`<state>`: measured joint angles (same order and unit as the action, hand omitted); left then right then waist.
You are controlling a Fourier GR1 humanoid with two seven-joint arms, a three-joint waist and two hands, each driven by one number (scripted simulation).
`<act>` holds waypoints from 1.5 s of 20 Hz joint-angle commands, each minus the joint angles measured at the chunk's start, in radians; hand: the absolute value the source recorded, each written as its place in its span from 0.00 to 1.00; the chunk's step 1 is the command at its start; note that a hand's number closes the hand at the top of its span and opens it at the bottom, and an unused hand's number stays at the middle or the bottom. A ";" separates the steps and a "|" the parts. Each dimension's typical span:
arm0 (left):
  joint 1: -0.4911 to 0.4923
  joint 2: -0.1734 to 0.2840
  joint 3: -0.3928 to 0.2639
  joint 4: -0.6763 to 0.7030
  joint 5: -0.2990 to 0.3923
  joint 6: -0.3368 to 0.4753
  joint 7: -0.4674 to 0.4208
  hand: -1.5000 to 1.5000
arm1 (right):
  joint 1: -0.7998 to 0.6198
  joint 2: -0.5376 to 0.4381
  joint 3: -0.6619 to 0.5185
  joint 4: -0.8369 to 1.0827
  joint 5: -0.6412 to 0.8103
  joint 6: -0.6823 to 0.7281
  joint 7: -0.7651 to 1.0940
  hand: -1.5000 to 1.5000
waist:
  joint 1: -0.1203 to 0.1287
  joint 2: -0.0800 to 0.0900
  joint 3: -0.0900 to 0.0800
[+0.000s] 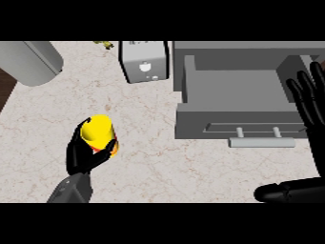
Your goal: Pick up the cup, place it into the drawer and close the drawer
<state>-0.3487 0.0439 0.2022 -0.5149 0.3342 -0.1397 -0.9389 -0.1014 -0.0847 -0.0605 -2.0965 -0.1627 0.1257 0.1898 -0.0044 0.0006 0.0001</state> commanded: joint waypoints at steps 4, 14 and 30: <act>0.021 -0.005 -0.017 -0.002 -0.044 0.040 -0.138 1.00 | -0.012 -0.005 -0.005 0.025 0.013 -0.003 0.000 0.00 | 0.003 0.000 0.000; 0.036 0.046 -0.036 -0.080 -0.060 -0.015 -0.120 1.00 | -0.018 -0.042 -0.073 0.075 -0.053 0.054 -0.051 0.00 | 0.005 0.000 0.000; 0.065 0.027 -0.195 -0.680 -0.015 -0.020 0.300 1.00 | 0.053 -0.043 -0.048 -0.040 -0.052 0.043 0.033 0.00 | 0.010 -0.006 0.001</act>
<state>-0.2909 0.1202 0.0614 -1.0309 0.3150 -0.2072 -0.7537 -0.0621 -0.0990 -0.0823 -2.1136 -0.1795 0.1470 0.1928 0.0056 -0.0041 0.0009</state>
